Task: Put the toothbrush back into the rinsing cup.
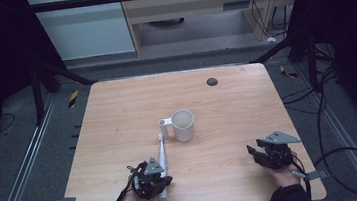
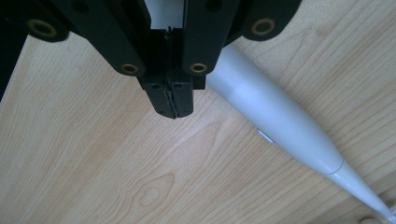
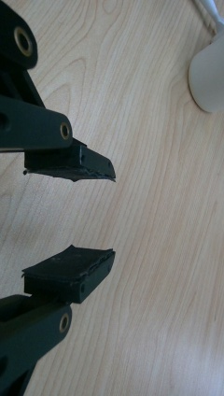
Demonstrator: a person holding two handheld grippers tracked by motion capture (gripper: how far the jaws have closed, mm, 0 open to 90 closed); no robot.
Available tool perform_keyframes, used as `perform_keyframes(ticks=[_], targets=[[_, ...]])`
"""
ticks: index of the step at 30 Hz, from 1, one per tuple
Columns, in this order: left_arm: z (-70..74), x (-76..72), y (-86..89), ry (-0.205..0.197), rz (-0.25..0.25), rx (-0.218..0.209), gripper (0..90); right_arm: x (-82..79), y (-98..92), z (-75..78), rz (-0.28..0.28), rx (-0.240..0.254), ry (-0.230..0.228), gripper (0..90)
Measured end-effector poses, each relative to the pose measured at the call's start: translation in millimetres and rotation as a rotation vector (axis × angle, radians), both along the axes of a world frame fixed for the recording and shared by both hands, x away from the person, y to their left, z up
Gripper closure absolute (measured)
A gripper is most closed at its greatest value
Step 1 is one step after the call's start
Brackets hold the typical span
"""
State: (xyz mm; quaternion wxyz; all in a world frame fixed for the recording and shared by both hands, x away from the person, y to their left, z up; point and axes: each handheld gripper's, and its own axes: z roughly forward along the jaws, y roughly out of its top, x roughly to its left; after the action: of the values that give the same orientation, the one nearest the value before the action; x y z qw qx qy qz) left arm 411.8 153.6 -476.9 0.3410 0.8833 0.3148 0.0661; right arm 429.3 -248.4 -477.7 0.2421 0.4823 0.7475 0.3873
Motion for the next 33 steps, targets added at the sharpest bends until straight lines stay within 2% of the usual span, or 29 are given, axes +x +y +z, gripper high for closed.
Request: perform_keyframes(ticks=[2, 33], targets=[[0.4, -0.3, 2.2, 0.003, -0.005, 0.015, 88.8, 0.0, 0.0, 0.0, 0.0, 0.0, 0.0, 54.0], [1.9, -2.1, 40.5, 0.017, 0.068, 0.018, 88.7, 0.2, 0.9, -0.8, -0.004, 0.001, 0.013, 53.9]])
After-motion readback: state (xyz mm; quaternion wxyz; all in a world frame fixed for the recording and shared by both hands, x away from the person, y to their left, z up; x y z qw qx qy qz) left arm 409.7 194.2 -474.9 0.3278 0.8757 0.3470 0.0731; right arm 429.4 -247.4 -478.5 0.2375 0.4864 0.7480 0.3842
